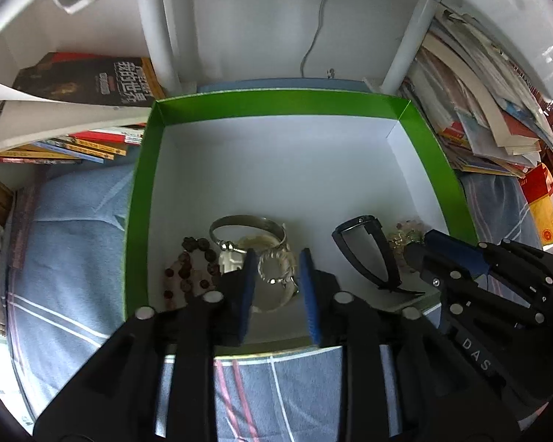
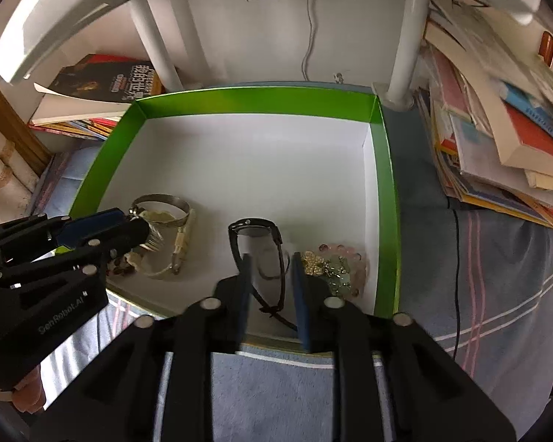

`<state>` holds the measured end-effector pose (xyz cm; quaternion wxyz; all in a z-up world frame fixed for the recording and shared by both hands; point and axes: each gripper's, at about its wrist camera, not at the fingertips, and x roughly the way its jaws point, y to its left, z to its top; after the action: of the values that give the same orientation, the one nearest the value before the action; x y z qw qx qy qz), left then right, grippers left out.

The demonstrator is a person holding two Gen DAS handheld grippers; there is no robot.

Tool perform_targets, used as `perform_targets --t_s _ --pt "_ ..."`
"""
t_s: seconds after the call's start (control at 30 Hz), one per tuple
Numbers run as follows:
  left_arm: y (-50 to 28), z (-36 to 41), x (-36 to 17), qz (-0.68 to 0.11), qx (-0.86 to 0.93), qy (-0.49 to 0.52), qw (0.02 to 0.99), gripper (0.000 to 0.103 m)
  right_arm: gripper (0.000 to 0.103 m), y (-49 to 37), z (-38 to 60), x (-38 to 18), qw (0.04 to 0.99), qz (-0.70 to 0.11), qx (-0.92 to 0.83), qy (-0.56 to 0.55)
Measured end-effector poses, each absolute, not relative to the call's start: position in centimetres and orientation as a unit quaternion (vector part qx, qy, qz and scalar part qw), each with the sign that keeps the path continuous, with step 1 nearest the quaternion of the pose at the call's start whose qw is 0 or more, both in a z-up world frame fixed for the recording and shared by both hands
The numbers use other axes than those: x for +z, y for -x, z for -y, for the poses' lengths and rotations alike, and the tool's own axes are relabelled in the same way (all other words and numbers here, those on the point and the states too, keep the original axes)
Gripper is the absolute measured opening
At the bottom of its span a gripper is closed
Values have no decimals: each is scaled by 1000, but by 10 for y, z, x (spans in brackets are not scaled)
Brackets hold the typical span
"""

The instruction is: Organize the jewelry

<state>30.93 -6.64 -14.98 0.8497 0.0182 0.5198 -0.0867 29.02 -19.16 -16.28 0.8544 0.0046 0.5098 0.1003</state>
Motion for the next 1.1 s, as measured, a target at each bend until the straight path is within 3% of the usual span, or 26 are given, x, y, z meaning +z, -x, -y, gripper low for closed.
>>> perform_targets --t_s 0.03,0.2,0.5,0.73,1.1 --pt "-310 66 -152 -520 -85 -19 850 38 44 -291 192 -164 855 -510 97 -5" --pt "-306 62 -148 -513 -78 -21 855 60 49 -286 197 -161 857 -508 87 -16" --pt "-271 45 -108 -481 -50 -29 875 87 79 -250 202 -119 879 -470 76 -19" --pt "-217 31 -67 -442 -22 -33 896 95 91 -194 210 -82 894 -446 43 -14" --pt "-130 34 -24 -414 -28 -31 909 99 98 -109 207 -43 918 -397 6 9"
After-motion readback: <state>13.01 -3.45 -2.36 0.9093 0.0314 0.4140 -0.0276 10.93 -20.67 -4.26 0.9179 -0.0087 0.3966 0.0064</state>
